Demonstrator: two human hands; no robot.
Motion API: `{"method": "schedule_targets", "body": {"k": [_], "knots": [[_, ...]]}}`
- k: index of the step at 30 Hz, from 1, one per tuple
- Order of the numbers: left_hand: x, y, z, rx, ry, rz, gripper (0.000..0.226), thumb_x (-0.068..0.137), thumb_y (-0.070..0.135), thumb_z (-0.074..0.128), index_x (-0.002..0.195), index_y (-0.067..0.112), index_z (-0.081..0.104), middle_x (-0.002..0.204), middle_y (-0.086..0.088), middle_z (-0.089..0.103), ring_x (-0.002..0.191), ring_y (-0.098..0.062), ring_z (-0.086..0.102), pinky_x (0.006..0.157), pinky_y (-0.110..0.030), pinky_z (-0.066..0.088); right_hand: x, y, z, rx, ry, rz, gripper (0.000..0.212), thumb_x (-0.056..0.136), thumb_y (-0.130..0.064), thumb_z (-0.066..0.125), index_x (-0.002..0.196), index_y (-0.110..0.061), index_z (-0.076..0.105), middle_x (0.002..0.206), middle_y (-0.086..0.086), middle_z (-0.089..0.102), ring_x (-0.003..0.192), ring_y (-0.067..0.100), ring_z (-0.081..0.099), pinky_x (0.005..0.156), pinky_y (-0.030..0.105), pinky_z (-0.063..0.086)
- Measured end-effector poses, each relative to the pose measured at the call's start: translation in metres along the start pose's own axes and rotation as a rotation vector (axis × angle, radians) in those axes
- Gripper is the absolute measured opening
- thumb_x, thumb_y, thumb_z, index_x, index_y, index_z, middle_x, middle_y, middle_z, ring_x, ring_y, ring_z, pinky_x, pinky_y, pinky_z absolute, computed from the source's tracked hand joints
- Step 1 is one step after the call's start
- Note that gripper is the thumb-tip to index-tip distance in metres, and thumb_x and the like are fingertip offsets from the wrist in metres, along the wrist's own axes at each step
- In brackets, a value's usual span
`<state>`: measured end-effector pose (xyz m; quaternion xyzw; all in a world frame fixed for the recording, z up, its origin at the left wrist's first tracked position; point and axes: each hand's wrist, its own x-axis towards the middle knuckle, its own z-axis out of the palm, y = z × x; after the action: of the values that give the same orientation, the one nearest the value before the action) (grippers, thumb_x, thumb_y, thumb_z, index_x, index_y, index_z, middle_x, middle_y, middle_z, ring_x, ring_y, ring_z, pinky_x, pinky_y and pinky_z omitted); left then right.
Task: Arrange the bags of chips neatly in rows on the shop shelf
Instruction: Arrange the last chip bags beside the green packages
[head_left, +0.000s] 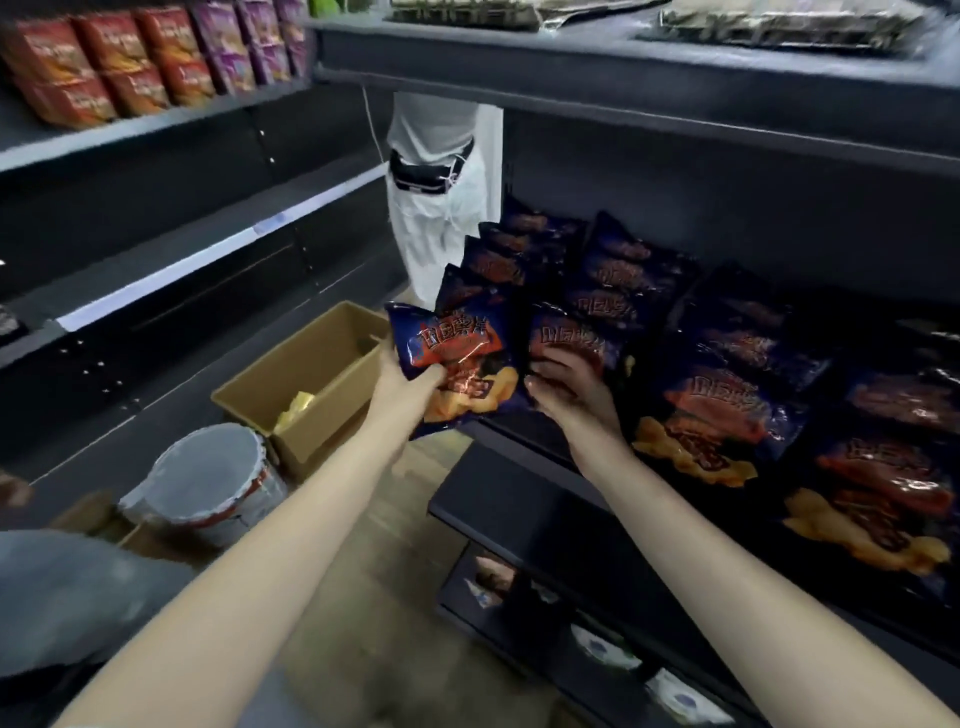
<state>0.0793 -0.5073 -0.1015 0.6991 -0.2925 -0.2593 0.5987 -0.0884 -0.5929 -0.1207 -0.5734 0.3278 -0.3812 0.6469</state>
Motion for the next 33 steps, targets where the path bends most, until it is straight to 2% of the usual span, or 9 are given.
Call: {"method": "schedule_targets", "body": {"k": [4, 8, 11, 15, 19, 21, 23, 29, 33], "knots": [[0.049, 0.001, -0.01, 0.079, -0.05, 0.066, 0.054, 0.086, 0.007, 0.057, 0.135, 0.013, 0.036, 0.123, -0.003, 0.054, 0.112, -0.021, 0.054, 0.099, -0.037, 0.042, 0.016, 0.01, 0.039, -0.273, 0.095, -0.098, 0.034, 0.084, -0.005, 0.066, 0.116, -0.014, 0.059, 0.108, -0.007, 0.062, 0.096, 0.008, 0.06, 0.08, 0.014, 0.049], [0.081, -0.008, -0.02, 0.182, -0.234, 0.144, 0.059, 0.086, 0.008, 0.057, 0.139, 0.022, 0.036, 0.113, 0.006, 0.052, 0.105, -0.012, 0.05, 0.087, -0.024, 0.037, 0.022, 0.03, 0.07, -0.45, 0.405, -0.206, 0.024, 0.084, -0.013, 0.068, 0.106, -0.021, 0.063, 0.099, -0.012, 0.063, 0.08, -0.006, 0.059, 0.073, 0.006, 0.043], [0.092, -0.017, -0.025, 0.213, -0.357, 0.292, 0.049, 0.086, 0.003, 0.054, 0.129, 0.022, 0.041, 0.105, 0.017, 0.05, 0.102, 0.0, 0.045, 0.077, -0.005, 0.033, 0.022, 0.039, 0.087, -0.53, 0.533, -0.25, 0.029, 0.084, -0.017, 0.069, 0.111, -0.02, 0.06, 0.105, -0.007, 0.061, 0.086, -0.004, 0.057, 0.077, 0.001, 0.038], [0.093, -0.025, -0.021, 0.115, -0.397, 0.371, 0.06, 0.077, -0.003, 0.052, 0.115, 0.042, 0.035, 0.103, 0.029, 0.045, 0.087, 0.019, 0.045, 0.075, 0.006, 0.029, 0.02, 0.037, 0.099, -0.616, 0.675, -0.247, 0.04, 0.084, -0.011, 0.067, 0.122, -0.017, 0.054, 0.117, 0.002, 0.058, 0.108, 0.016, 0.055, 0.09, 0.021, 0.044], [0.093, -0.044, -0.024, 0.062, -0.471, 0.352, 0.066, 0.068, 0.02, 0.051, 0.129, 0.039, 0.034, 0.124, 0.012, 0.049, 0.119, -0.002, 0.045, 0.1, -0.023, 0.04, 0.015, 0.039, 0.113, -0.834, 0.762, -0.342, 0.055, 0.081, -0.008, 0.061, 0.133, -0.024, 0.049, 0.139, 0.005, 0.039, 0.126, 0.025, 0.037, 0.104, 0.039, 0.036], [0.096, -0.051, -0.026, 0.088, -0.476, 0.385, 0.069, 0.069, 0.027, 0.051, 0.136, 0.025, 0.034, 0.137, -0.001, 0.044, 0.129, -0.019, 0.04, 0.107, -0.042, 0.036, 0.014, 0.044, 0.12, -0.913, 0.756, -0.34, 0.051, 0.083, -0.016, 0.055, 0.133, -0.027, 0.05, 0.144, 0.008, 0.035, 0.132, 0.032, 0.032, 0.106, 0.053, 0.032], [0.097, -0.052, -0.03, 0.131, -0.457, 0.389, 0.072, 0.072, 0.037, 0.051, 0.14, 0.023, 0.032, 0.147, 0.002, 0.033, 0.138, -0.021, 0.028, 0.112, -0.046, 0.027, 0.015, 0.051, 0.126, -0.97, 0.736, -0.327, 0.047, 0.085, -0.024, 0.054, 0.132, -0.025, 0.053, 0.147, 0.011, 0.033, 0.137, 0.034, 0.027, 0.107, 0.061, 0.027], [0.115, -0.06, -0.023, 0.177, -0.454, 0.345, 0.086, 0.076, 0.065, 0.048, 0.146, 0.02, 0.023, 0.151, -0.012, 0.027, 0.14, -0.025, 0.024, 0.114, -0.046, 0.023, 0.028, 0.058, 0.126, -1.216, 0.666, -0.243, 0.064, 0.085, -0.048, 0.055, 0.143, -0.037, 0.03, 0.158, 0.004, 0.008, 0.145, 0.032, -0.001, 0.112, 0.063, 0.005], [0.124, -0.055, -0.01, 0.224, -0.449, 0.377, 0.085, 0.078, 0.068, 0.037, 0.149, 0.028, 0.014, 0.158, -0.006, 0.008, 0.145, -0.017, 0.002, 0.117, -0.035, 0.007, 0.043, 0.056, 0.118, -1.318, 0.613, -0.215, 0.068, 0.089, -0.055, 0.046, 0.147, -0.034, 0.017, 0.158, 0.009, 0.003, 0.145, 0.032, -0.004, 0.113, 0.062, 0.003]]}}
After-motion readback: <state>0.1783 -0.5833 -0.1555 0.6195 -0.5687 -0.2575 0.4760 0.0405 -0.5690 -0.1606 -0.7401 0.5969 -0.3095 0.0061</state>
